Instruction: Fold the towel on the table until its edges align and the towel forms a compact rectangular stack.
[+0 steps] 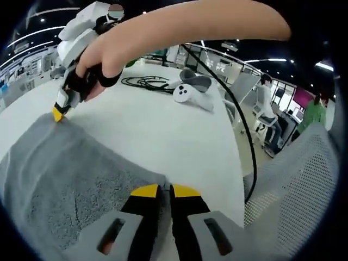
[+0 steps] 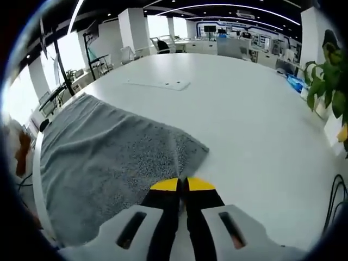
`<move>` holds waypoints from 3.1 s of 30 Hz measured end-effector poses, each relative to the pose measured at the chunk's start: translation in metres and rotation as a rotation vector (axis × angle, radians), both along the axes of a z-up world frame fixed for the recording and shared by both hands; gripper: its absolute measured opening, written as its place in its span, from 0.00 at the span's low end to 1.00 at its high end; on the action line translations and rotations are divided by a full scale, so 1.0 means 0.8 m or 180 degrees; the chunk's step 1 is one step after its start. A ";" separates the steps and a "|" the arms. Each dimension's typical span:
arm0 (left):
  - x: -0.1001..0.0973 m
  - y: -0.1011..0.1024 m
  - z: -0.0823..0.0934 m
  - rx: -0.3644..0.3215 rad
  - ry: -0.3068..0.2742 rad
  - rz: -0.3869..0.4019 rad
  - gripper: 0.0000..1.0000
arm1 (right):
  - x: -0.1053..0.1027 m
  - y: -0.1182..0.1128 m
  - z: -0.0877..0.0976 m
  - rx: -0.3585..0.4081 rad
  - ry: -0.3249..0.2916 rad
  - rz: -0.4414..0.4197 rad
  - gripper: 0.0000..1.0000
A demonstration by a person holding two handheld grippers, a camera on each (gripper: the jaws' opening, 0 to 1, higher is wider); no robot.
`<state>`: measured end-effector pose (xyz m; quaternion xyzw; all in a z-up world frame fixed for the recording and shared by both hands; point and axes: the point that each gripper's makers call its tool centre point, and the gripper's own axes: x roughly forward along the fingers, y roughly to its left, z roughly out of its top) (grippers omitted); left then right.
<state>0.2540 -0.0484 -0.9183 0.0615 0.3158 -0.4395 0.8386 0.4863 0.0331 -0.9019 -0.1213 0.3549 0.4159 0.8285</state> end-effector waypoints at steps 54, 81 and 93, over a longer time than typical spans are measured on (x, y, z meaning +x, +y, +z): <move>0.000 -0.059 0.170 -0.0387 -0.0786 -0.0290 0.07 | 0.015 -0.065 0.129 0.0600 -0.0214 -0.0692 0.00; -0.032 0.043 0.276 -0.0668 -0.1121 0.0269 0.07 | -0.026 0.054 0.241 0.0877 -0.0374 -0.0381 0.00; -0.044 0.089 0.313 -0.1009 -0.1145 0.0574 0.08 | -0.043 0.108 0.284 0.0979 -0.0407 -0.0273 0.00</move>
